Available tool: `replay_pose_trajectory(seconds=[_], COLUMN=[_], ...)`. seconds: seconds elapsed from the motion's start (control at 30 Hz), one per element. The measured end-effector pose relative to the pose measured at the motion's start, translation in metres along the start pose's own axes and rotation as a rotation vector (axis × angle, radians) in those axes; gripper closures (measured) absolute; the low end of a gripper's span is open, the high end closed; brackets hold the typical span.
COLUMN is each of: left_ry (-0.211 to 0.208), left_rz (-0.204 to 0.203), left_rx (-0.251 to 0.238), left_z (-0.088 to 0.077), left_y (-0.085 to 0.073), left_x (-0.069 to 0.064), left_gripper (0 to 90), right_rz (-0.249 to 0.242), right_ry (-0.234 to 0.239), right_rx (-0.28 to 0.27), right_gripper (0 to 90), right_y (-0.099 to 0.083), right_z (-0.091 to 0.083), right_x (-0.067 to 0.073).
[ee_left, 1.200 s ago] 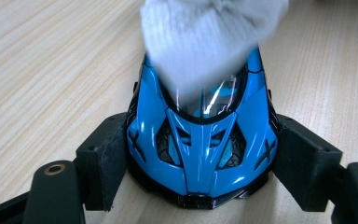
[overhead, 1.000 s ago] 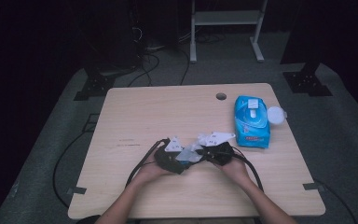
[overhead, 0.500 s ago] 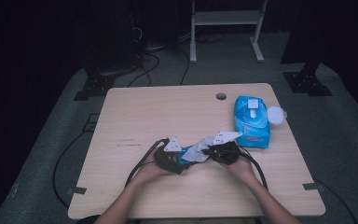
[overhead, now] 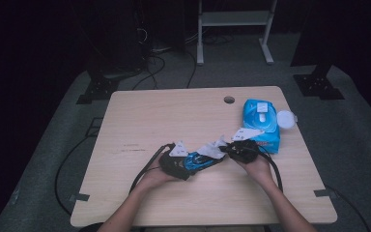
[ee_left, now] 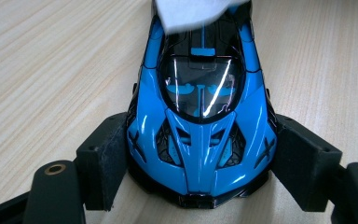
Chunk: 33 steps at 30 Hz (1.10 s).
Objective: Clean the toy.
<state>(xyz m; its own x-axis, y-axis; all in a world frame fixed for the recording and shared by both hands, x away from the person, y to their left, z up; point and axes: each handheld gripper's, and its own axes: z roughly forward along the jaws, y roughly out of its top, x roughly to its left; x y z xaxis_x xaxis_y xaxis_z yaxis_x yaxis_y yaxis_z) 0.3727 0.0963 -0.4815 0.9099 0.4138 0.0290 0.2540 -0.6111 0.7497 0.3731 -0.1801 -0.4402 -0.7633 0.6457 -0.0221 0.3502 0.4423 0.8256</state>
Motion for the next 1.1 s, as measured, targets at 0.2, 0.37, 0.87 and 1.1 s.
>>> replay_pose_trajectory(seconds=[0.2,0.37,0.87,1.1], left_ry=[0.005,0.003,0.012,0.013], left_rz=[0.007,0.007,0.008,0.008], left_rx=[0.0,0.002,-0.001,-0.003], left_z=[0.0,0.0,0.001,0.001], left_y=[0.0,0.0,0.001,0.001], left_x=[-0.001,0.0,-0.002,-0.002], left_gripper=[25.0,25.0,25.1,25.1], right_rz=[-0.037,-0.081,-0.058,-0.103], right_ry=[0.023,0.073,0.347,0.265], right_rx=[0.042,0.029,0.113,0.119], right_gripper=[82.3,82.2,82.0,82.2], right_y=[-0.002,0.006,0.027,0.035], right_z=[0.016,0.031,0.073,0.075], right_x=[0.014,0.036,0.058,0.057])
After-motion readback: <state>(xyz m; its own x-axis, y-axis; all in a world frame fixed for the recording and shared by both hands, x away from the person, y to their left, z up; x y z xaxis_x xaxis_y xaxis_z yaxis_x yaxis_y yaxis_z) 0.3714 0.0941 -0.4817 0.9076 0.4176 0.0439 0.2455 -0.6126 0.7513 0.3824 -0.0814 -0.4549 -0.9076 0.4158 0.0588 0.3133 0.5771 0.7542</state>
